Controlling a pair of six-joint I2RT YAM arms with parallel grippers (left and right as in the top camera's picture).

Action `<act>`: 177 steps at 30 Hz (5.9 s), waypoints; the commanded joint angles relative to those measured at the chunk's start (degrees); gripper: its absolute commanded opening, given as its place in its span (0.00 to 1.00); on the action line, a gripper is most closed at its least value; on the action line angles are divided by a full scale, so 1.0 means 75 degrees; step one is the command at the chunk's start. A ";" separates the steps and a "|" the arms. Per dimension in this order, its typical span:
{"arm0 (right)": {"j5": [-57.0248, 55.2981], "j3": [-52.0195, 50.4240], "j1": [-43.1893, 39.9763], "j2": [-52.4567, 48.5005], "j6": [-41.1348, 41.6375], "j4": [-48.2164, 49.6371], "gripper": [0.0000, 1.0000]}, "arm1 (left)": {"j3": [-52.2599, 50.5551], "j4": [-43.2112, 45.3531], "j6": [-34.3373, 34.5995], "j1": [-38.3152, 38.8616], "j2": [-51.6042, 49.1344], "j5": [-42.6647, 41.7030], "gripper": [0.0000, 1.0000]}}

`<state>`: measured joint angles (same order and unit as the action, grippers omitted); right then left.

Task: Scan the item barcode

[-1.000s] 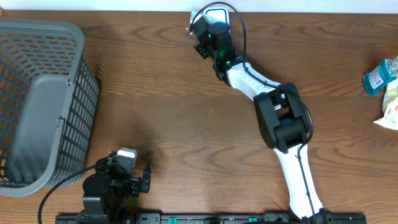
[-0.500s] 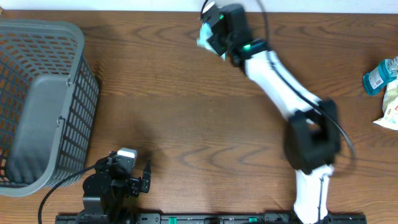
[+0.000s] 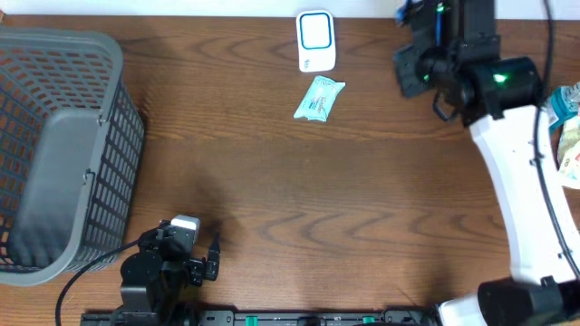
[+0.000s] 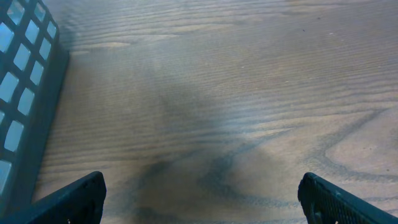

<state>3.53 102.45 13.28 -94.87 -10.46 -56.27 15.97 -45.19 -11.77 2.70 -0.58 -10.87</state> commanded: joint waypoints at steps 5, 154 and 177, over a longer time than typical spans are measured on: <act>0.2139 -0.1775 0.0466 -0.1515 0.1279 0.1737 0.99 | 0.0015 -0.0003 0.0067 0.0023 0.0047 -0.0090 0.99; 0.1437 -1.2799 -0.1883 1.2613 0.3069 0.8326 0.99 | 0.0015 -0.0006 0.0067 0.0023 0.0047 -0.0090 0.99; -0.0358 -1.3618 -0.1853 1.2613 0.2885 0.6921 0.99 | 0.0015 -0.0006 0.0070 0.0023 0.0047 -0.0090 0.99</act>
<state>3.49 0.38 -1.26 -0.78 12.95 -3.97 15.99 -45.19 -11.77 2.70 -0.58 -10.87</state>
